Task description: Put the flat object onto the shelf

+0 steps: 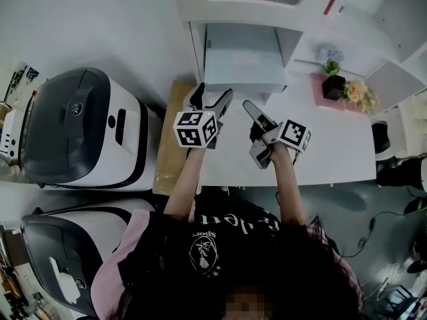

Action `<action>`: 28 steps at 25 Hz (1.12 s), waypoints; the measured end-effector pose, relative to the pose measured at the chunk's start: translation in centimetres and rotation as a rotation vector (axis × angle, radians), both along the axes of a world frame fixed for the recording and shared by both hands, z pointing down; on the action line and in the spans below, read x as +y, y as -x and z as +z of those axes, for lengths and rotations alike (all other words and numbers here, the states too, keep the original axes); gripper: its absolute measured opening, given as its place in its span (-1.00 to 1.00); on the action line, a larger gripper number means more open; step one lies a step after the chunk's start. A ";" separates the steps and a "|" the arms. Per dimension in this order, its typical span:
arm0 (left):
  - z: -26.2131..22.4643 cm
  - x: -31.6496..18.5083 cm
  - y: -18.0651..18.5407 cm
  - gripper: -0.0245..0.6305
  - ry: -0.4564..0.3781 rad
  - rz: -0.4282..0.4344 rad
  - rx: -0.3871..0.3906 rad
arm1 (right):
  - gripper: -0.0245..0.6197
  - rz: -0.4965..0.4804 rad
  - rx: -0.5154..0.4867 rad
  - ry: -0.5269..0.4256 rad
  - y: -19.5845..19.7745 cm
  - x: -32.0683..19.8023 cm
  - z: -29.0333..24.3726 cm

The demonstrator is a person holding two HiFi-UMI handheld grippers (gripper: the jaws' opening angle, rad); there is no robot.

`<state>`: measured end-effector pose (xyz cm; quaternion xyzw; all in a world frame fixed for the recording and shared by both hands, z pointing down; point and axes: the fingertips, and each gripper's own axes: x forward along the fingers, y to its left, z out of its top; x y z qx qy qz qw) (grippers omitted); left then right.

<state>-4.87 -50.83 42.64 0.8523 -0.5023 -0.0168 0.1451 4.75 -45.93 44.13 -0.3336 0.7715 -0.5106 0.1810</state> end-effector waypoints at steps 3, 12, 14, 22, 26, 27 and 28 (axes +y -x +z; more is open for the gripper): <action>0.2 2.2 -0.4 0.25 0.021 0.004 0.026 | 0.05 -0.022 0.078 -0.041 -0.5 2.3 -0.4; 0.9 11.7 -5.2 0.25 0.089 0.126 0.077 | 0.05 -0.088 0.282 -0.224 -3.0 9.7 -1.5; 0.6 14.0 -6.1 0.25 0.090 0.147 0.089 | 0.05 -0.102 0.328 -0.264 -3.5 11.5 -1.8; 0.3 23.1 -7.9 0.25 0.103 0.131 0.128 | 0.05 -0.167 0.462 -0.411 -5.5 19.0 -2.1; 0.4 27.2 -8.7 0.25 0.110 0.096 0.144 | -0.07 -0.191 0.536 -0.465 -6.5 22.6 -1.7; 0.4 28.3 -9.0 0.25 0.112 0.089 0.149 | -0.26 -0.186 0.550 -0.472 -6.8 23.4 -1.5; 0.6 29.3 -9.4 0.25 0.115 0.084 0.155 | -0.41 -0.184 0.559 -0.478 -7.1 24.2 -1.3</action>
